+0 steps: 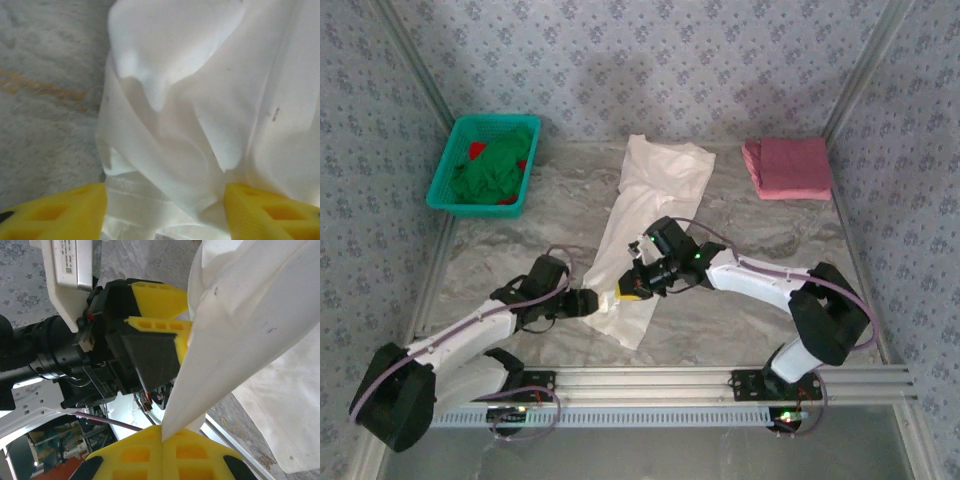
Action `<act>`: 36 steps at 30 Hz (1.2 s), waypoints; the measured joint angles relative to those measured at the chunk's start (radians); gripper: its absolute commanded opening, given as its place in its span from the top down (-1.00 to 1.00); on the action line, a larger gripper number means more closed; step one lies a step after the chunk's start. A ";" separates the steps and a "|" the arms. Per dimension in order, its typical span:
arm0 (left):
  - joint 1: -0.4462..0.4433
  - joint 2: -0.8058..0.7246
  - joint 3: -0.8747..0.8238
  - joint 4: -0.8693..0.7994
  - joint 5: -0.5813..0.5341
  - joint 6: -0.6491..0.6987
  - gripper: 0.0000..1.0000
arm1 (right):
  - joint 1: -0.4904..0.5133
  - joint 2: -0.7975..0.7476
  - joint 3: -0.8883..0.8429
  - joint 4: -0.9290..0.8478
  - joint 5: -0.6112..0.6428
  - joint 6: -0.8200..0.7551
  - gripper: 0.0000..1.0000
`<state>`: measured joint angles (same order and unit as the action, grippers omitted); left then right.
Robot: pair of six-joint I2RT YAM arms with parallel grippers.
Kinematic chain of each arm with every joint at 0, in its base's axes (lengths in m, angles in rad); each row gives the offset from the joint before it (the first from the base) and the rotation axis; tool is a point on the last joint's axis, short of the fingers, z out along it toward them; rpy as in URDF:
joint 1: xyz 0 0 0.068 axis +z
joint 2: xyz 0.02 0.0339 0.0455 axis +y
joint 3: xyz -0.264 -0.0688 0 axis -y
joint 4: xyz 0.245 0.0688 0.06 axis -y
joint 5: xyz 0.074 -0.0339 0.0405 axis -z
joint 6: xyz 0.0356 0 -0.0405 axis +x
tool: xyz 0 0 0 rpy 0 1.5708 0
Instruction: Fold and stack the t-shirts
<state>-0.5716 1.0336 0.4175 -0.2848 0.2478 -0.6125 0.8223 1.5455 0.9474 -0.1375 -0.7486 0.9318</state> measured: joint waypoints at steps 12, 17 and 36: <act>-0.007 0.128 0.019 0.100 -0.024 0.030 0.79 | -0.018 -0.001 0.000 -0.005 0.005 0.004 1.00; -0.003 0.008 0.027 0.025 -0.077 -0.018 0.93 | -0.051 -0.036 0.000 -0.055 0.038 -0.006 1.00; 0.166 -0.250 -0.063 -0.238 -0.133 -0.147 -0.08 | 0.169 0.057 -0.151 -0.059 0.047 0.021 0.24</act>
<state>-0.4061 0.7834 0.3542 -0.5228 0.1150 -0.7593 0.9916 1.6028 0.7967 -0.1963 -0.7021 0.9531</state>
